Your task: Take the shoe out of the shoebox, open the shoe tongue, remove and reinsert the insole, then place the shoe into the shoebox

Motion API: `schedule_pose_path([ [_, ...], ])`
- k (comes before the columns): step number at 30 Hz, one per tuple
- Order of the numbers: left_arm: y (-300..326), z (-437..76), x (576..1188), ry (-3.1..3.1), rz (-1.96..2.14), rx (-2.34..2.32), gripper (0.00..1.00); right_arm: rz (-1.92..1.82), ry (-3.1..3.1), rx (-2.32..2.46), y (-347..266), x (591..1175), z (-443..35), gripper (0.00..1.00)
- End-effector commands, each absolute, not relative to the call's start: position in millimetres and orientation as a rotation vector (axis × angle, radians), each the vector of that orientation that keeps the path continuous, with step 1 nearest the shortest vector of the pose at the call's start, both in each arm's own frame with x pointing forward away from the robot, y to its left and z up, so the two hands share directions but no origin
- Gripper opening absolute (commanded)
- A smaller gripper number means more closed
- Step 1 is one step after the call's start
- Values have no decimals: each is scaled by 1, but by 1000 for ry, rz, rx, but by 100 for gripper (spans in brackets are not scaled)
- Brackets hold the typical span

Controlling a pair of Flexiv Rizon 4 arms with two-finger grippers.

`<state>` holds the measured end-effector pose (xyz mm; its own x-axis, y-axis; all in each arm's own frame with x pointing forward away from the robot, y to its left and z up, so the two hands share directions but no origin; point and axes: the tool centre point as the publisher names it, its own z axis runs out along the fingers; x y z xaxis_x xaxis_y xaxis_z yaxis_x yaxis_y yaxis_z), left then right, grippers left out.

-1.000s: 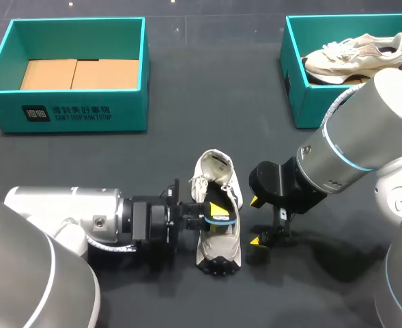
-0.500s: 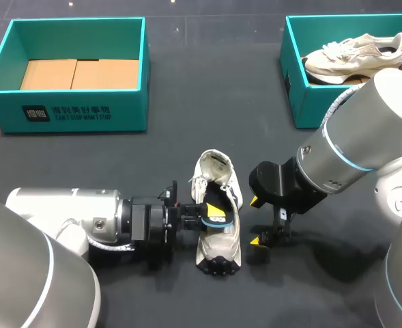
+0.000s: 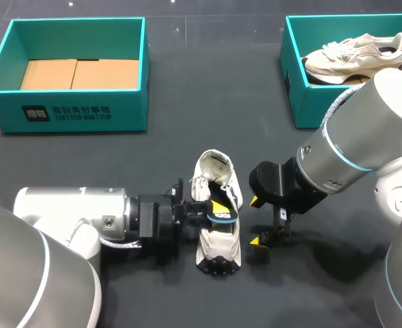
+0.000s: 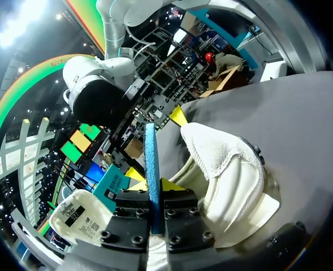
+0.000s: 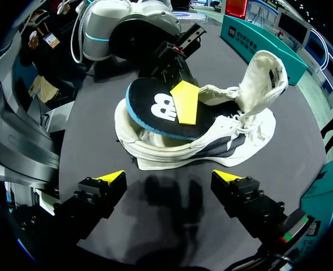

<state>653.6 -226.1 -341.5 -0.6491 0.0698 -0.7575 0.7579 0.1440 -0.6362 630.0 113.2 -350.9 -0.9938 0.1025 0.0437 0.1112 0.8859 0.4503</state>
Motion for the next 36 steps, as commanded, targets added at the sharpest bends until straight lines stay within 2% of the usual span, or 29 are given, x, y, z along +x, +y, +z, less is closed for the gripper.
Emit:
schedule_pose_path([
  [1, -225, -339, 650, 1853, -1561, 788, 0, -729, -3036, -173, 112, 628, -351, 100],
  [3, -225, -338, 648, 1855, -1572, 785, 4, -729, -3036, -173, 112, 628, -351, 100],
  [4, -224, -337, 648, 1858, -1573, 782, 18, -729, -3036, -173, 112, 628, -351, 100],
  [11, -221, -327, 642, 1861, -1591, 761, 24, -729, -3036, -173, 112, 628, -351, 100],
  [25, -212, -310, 630, 1868, -1610, 781, 22, -729, -3036, -173, 112, 628, -351, 100],
  [27, -212, -310, 629, 1873, -1615, 785, 18, -729, -3036, -173, 112, 628, -351, 100],
  [28, -212, -311, 628, 1877, -1617, 789, 6, -729, -3036, -173, 112, 628, -351, 100],
  [29, -213, -311, 628, 1879, -1620, 795, 0, -729, -3036, -173, 112, 628, -351, 100],
  [36, -220, -319, 627, 1880, -1612, 862, 0, -729, -3036, -173, 112, 628, -351, 100],
])
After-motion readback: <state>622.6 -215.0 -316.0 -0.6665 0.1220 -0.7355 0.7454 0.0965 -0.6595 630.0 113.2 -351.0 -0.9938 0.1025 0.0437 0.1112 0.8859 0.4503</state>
